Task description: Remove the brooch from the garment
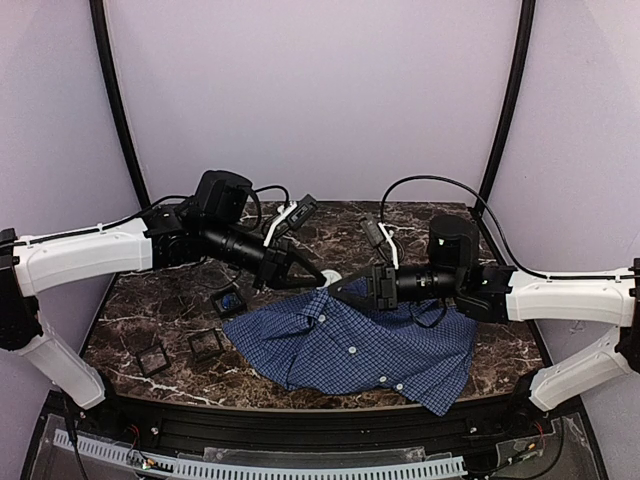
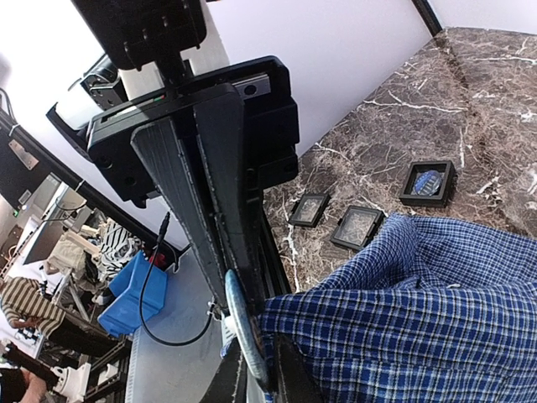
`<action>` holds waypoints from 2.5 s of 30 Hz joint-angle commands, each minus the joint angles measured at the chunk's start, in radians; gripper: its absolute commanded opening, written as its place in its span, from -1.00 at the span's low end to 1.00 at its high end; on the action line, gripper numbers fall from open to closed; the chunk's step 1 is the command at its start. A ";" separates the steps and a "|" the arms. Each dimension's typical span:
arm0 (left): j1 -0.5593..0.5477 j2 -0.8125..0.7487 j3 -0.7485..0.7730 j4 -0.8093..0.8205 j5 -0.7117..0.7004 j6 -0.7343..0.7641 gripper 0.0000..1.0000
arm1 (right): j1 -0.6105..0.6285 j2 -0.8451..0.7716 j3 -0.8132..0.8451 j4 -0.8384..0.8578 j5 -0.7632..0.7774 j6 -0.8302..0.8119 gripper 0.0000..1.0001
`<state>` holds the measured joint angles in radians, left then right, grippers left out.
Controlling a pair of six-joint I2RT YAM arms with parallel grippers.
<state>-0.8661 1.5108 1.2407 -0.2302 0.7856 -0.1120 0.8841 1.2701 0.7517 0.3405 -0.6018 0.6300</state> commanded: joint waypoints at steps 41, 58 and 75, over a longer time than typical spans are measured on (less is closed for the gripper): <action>-0.005 0.099 0.088 -0.189 -0.249 0.053 -0.98 | 0.014 -0.104 -0.062 -0.173 0.166 -0.054 0.57; -0.065 0.097 0.111 -0.316 -0.511 0.263 -0.98 | 0.198 0.047 0.085 -0.406 0.440 -0.154 0.13; -0.109 0.151 0.136 -0.439 -0.917 0.394 -0.98 | 0.210 0.016 0.092 -0.424 0.482 -0.165 0.13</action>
<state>-0.9600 1.6569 1.3701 -0.6334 -0.0597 0.2420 1.0840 1.3098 0.8360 -0.0772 -0.1440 0.4789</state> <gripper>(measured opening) 0.029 0.564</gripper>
